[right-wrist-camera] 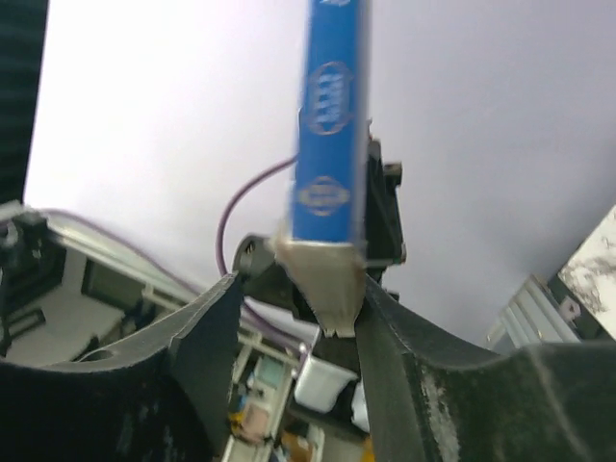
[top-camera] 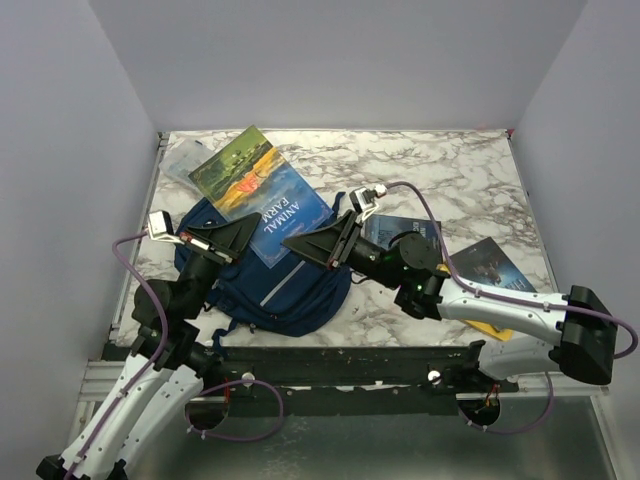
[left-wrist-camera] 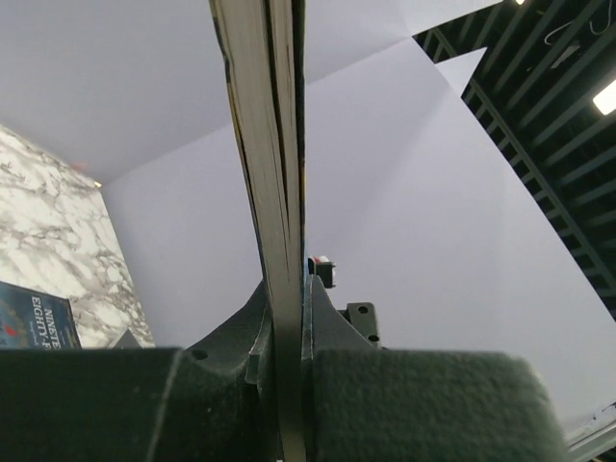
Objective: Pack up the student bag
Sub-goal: Pick up the book from the center of the board, then place the book in the student bag.
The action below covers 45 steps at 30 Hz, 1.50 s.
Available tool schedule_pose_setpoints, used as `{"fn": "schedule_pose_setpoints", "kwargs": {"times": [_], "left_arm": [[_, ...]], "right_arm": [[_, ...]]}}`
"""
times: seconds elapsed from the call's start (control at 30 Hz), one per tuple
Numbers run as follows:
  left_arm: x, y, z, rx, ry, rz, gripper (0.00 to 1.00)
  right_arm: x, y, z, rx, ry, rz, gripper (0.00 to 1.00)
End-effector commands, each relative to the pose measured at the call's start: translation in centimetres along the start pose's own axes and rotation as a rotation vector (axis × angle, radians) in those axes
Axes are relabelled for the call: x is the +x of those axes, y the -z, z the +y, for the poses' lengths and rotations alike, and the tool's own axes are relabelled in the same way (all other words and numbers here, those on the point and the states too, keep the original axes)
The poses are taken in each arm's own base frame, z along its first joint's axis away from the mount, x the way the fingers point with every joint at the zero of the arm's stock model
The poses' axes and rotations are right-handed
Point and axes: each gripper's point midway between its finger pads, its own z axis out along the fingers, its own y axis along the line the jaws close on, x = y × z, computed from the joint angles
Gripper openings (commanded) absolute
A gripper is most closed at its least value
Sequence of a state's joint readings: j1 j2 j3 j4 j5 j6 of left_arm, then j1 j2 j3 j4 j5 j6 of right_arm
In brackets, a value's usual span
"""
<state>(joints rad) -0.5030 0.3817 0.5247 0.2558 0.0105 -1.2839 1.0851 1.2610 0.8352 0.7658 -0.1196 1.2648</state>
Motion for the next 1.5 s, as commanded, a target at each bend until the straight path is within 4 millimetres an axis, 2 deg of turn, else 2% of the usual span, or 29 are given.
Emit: {"fn": "schedule_pose_setpoints", "kwargs": {"times": [0.0, 0.13, 0.2, 0.27, 0.3, 0.33, 0.37, 0.4, 0.47, 0.53, 0.6, 0.7, 0.77, 0.9, 1.0, 1.13, 1.27, 1.4, 1.47], "left_arm": [[-1.5, 0.0, -2.6, 0.113, 0.035, -0.073, 0.00], [-1.4, 0.2, -1.5, 0.096, 0.039, -0.079, 0.00], [-1.0, 0.2, -0.5, 0.078, 0.043, -0.069, 0.00], [-0.2, 0.2, 0.9, 0.051, 0.037, -0.041, 0.00], [0.4, 0.1, 1.6, 0.038, 0.007, -0.014, 0.00], [1.3, 0.1, 2.4, 0.027, -0.051, 0.030, 0.05], [2.0, 0.2, 3.4, -0.001, -0.098, 0.071, 0.19], [2.8, 0.5, 5.1, -0.068, -0.124, 0.118, 0.37], [4.2, 1.4, 8.1, -0.190, -0.181, 0.204, 0.60], [5.3, 2.9, 11.2, -0.309, -0.203, 0.275, 0.75], [6.0, 4.4, 13.6, -0.411, -0.214, 0.329, 0.85], [7.0, 6.6, 16.4, -0.529, -0.239, 0.410, 0.89], [7.8, 7.3, 17.1, -0.549, -0.256, 0.477, 0.95], [9.7, 8.3, 18.5, -0.607, -0.262, 0.626, 0.96], [11.4, 8.5, 20.0, -0.660, -0.350, 0.709, 0.95], [14.1, 7.2, 21.3, -0.728, -0.527, 0.819, 0.93], [16.7, 5.1, 22.8, -0.793, -0.695, 0.958, 0.82], [17.1, 4.1, 25.7, -0.944, -0.870, 1.030, 0.79], [17.8, 4.0, 26.6, -0.975, -0.922, 1.083, 0.75]], "right_arm": [[-3.7, -1.1, 0.1, -0.008, -0.049, -0.253, 0.49], [-4.4, -2.0, -2.0, 0.078, -0.099, -0.307, 0.38], [-4.6, -2.2, -2.7, 0.106, -0.101, -0.323, 0.23], [-4.7, -2.2, -3.5, 0.141, -0.091, -0.330, 0.03], [-4.9, -1.9, -3.9, 0.163, -0.079, -0.343, 0.01], [-5.1, -1.4, -4.3, 0.187, -0.068, -0.360, 0.01], [-5.6, -0.8, -5.0, 0.220, -0.051, -0.388, 0.01], [-6.0, -0.2, -5.4, 0.252, -0.027, -0.410, 0.01], [-7.4, 1.8, -7.1, 0.357, 0.035, -0.488, 0.01], [-8.9, 4.1, -8.3, 0.461, 0.135, -0.558, 0.01], [-10.6, 6.3, -9.6, 0.589, 0.261, -0.599, 0.01], [-12.8, 10.2, -12.2, 0.810, 0.467, -0.603, 0.01], [-13.9, 13.2, -13.7, 0.946, 0.613, -0.591, 0.01], [-15.3, 20.0, -15.9, 1.205, 0.784, -0.563, 0.00], [-15.0, 23.4, -16.6, 1.250, 0.801, -0.562, 0.01], [-13.3, 25.4, -16.5, 1.181, 0.674, -0.551, 0.01], [-12.4, 27.4, -16.9, 1.175, 0.611, -0.567, 0.01], [-12.8, 28.4, -15.5, 1.166, 0.640, -0.575, 0.01], [-13.1, 28.8, -14.5, 1.161, 0.641, -0.590, 0.01]]}}
